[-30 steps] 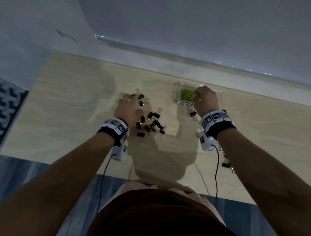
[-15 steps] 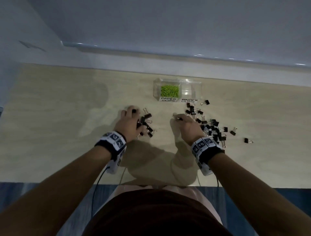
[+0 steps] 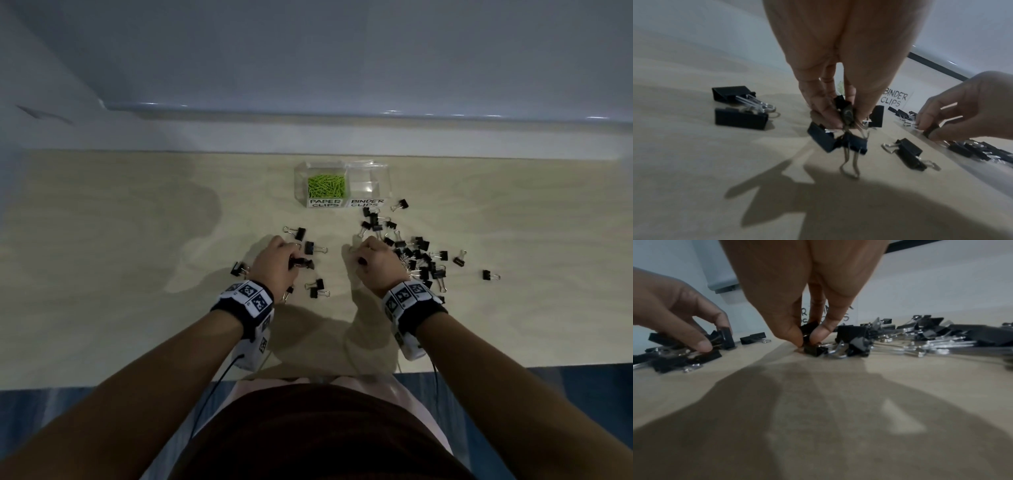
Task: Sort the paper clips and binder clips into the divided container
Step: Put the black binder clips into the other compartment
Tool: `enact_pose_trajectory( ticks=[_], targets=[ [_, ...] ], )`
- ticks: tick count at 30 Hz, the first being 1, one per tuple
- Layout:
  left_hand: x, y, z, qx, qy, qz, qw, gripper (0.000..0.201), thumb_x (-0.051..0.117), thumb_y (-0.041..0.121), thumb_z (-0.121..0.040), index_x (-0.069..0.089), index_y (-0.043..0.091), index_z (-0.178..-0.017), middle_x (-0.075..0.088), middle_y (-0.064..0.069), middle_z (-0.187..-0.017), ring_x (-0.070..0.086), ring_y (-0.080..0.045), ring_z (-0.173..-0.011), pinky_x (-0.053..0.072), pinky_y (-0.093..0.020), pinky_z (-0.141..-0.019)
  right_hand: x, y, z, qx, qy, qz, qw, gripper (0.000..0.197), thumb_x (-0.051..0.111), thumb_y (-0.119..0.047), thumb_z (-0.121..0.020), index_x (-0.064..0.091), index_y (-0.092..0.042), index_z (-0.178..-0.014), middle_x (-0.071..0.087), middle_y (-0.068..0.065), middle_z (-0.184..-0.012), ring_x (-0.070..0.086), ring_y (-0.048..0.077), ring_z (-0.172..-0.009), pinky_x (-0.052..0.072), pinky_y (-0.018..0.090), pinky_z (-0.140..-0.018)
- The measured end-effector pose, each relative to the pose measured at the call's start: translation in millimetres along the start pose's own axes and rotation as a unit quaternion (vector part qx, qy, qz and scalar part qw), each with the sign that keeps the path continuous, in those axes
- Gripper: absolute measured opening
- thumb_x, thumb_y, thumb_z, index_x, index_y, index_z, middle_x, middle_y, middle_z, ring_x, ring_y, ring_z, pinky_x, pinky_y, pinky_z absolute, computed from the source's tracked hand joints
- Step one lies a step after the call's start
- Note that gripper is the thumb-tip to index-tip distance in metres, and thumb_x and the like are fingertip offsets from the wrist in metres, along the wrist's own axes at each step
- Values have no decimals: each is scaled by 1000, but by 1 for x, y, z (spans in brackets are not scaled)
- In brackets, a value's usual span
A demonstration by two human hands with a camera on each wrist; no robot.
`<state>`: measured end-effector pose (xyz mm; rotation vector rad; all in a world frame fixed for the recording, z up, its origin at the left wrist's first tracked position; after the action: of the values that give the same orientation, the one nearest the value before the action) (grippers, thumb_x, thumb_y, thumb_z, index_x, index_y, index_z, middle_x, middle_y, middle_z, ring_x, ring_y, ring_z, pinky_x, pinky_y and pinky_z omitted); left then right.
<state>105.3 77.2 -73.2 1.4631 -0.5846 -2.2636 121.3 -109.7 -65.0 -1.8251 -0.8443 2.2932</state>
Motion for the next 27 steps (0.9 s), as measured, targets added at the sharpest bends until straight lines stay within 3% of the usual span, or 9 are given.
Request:
enact_pose_trajectory(
  ticks=[9, 11, 14, 16, 18, 21, 23, 27],
  targets=[
    [-25, 28, -22, 23, 31, 27, 999, 3, 69, 12, -79, 68, 11, -77, 52, 2, -84, 51, -13, -75, 47, -29, -72, -62, 13, -23, 76, 125, -135, 980, 11, 69, 1, -73, 70, -5, -82, 65, 8, -89, 63, 18, -73, 58, 30, -72],
    [-31, 49, -31, 34, 33, 44, 998, 4, 71, 13, -79, 68, 10, -77, 54, 1, -83, 54, -14, -75, 44, -26, -69, -84, 20, -42, 91, 157, -157, 971, 10, 69, -1, -74, 69, -6, -82, 66, 9, -90, 64, 19, -75, 58, 32, -73],
    [-42, 86, -54, 52, 37, 99, 993, 5, 69, 12, -80, 69, 8, -78, 64, -3, -87, 61, -15, -77, 51, -29, -76, -110, 28, -73, 101, 179, -163, 965, 12, 67, -2, -74, 71, -7, -84, 68, 10, -89, 66, 21, -76, 58, 35, -74],
    [-54, 112, -74, 72, 58, 98, 991, 4, 68, 11, -81, 70, 8, -79, 68, -6, -89, 63, -17, -79, 52, -30, -81, -118, 31, -88, 107, 159, -172, 966, 13, 69, -6, -75, 70, -8, -88, 69, 9, -93, 66, 18, -78, 58, 31, -75],
    [-65, 136, -95, 95, 91, 77, 988, 3, 68, 10, -79, 70, 8, -79, 66, -9, -90, 61, -20, -79, 50, -31, -78, -124, 39, -93, 115, 144, -151, 971, 15, 69, -13, -79, 69, -11, -94, 69, 6, -99, 65, 14, -82, 55, 27, -76],
    [-66, 165, -124, 121, 101, 8, 987, 5, 64, 8, -82, 67, 6, -79, 57, -9, -96, 57, -21, -79, 48, -31, -74, -131, 65, -84, 142, 166, -130, 967, 18, 56, -7, -84, 70, -12, -95, 69, 7, -101, 65, 16, -84, 52, 26, -79],
    [-52, 180, -139, 136, 77, -66, 985, 6, 58, 5, -84, 64, 3, -84, 54, -12, -102, 60, -27, -80, 51, -36, -74, -125, 86, -73, 177, 151, -99, 967, 27, 49, 0, -84, 70, -12, -97, 67, 8, -107, 64, 20, -91, 49, 23, -81],
    [-19, 188, -154, 141, 5, -187, 972, 22, 45, 4, -91, 57, 2, -109, 48, -18, -124, 57, -32, -101, 45, -40, -78, -90, 99, -57, 198, 31, -42, 979, 36, 51, 2, -82, 62, -13, -113, 54, 6, -127, 53, 24, -114, 41, 25, -94]
  ],
)
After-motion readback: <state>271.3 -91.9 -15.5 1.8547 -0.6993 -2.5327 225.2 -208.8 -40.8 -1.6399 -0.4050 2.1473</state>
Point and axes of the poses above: each hand's wrist, its own z-axis away from the middle knuckle, its own x-axis out of the palm, y = z × x, the point moved 9 cm from there along -z, towards the middle knuckle
